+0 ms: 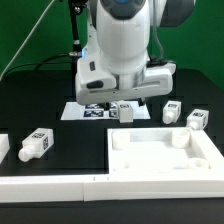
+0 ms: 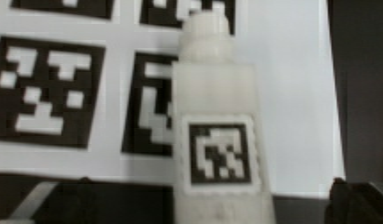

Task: Assemble one leg

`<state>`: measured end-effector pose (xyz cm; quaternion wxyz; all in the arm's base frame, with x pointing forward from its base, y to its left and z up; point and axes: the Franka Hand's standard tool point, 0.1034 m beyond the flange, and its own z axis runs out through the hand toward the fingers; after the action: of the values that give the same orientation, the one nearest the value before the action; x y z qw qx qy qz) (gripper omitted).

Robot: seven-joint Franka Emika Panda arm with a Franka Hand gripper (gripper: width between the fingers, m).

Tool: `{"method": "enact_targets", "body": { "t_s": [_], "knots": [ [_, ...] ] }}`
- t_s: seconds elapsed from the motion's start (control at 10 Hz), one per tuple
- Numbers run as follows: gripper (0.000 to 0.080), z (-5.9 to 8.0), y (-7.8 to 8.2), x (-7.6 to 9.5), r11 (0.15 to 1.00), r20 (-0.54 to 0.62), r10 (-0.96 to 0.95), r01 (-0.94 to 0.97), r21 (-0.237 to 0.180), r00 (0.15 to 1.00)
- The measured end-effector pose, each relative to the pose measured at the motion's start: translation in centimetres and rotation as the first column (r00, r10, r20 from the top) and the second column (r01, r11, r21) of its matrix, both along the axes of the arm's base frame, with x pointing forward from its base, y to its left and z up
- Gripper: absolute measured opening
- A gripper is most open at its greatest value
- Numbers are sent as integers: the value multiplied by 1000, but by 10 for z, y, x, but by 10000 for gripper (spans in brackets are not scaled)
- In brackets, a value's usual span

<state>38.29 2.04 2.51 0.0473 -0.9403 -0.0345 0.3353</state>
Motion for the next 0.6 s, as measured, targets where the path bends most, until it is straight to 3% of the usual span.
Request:
{"method": "enact_targets", "body": {
  "t_s": [0.1, 0.3, 0.4, 0.6],
  "knots": [
    [649, 0, 4, -3, 1000, -62, -19, 17, -26, 998],
    [649, -3, 9, -7, 1000, -153, -15, 11, -28, 988],
    [649, -4, 8, -6, 1000, -154, -16, 12, -29, 988],
    [649, -11, 6, -10, 997, -195, -34, 20, -73, 980]
  ]
}}
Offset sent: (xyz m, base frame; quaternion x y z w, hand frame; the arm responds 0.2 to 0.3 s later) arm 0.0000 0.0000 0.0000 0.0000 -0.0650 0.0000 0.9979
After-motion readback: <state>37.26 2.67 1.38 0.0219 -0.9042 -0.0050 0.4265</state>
